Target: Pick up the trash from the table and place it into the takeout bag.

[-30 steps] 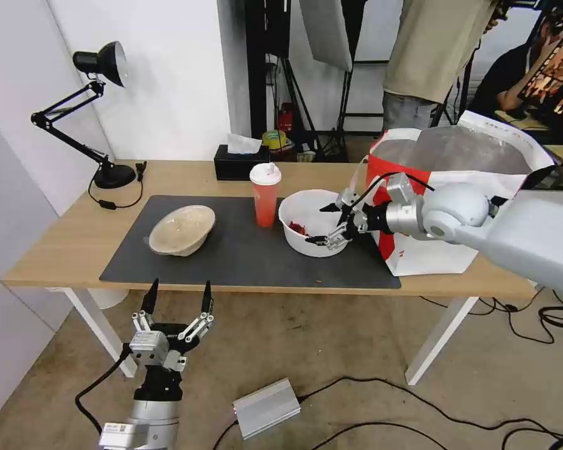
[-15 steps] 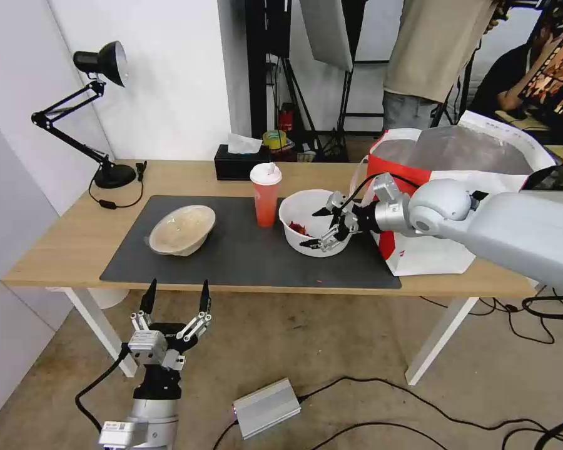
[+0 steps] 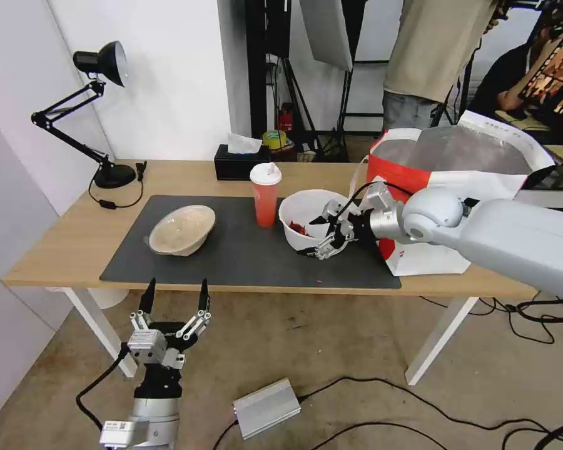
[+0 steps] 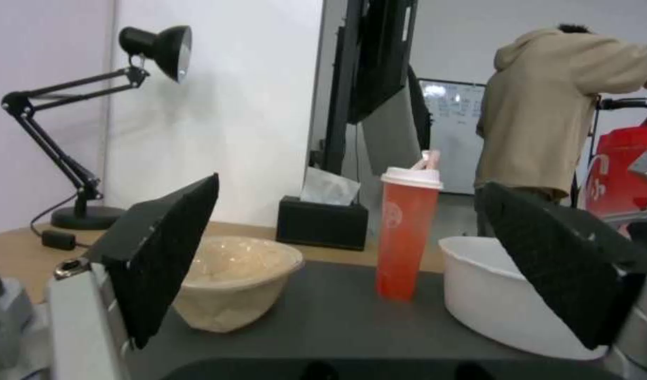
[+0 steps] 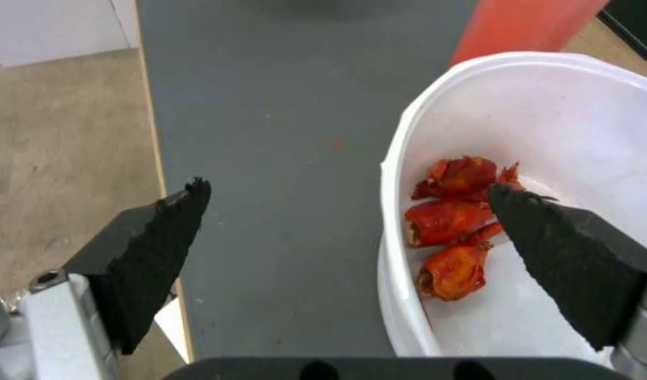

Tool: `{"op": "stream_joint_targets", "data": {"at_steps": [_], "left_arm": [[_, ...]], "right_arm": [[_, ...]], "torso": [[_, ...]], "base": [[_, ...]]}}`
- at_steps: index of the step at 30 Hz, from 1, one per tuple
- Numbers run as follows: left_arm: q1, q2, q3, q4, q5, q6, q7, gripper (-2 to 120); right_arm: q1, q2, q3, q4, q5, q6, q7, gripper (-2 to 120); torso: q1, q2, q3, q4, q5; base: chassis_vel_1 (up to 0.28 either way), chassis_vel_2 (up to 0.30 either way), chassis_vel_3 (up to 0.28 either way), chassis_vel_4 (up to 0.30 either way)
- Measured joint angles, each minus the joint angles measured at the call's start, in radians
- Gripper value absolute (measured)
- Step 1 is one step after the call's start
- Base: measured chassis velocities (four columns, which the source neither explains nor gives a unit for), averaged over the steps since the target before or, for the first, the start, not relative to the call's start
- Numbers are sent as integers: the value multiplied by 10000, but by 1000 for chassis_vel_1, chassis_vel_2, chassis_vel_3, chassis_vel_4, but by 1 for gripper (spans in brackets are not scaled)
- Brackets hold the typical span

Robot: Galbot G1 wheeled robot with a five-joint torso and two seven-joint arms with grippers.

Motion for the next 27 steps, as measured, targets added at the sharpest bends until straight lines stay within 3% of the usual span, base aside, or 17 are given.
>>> {"op": "stream_joint_targets", "data": {"at_steps": [27], "left_arm": [[-45, -145, 74, -16, 161, -3, 11, 100]], "right_arm": [[-577, 488, 175, -706, -23, 47, 107, 100]], "torso": [[0, 0, -1, 0, -1]], "base": [[0, 0, 0, 0]]}}
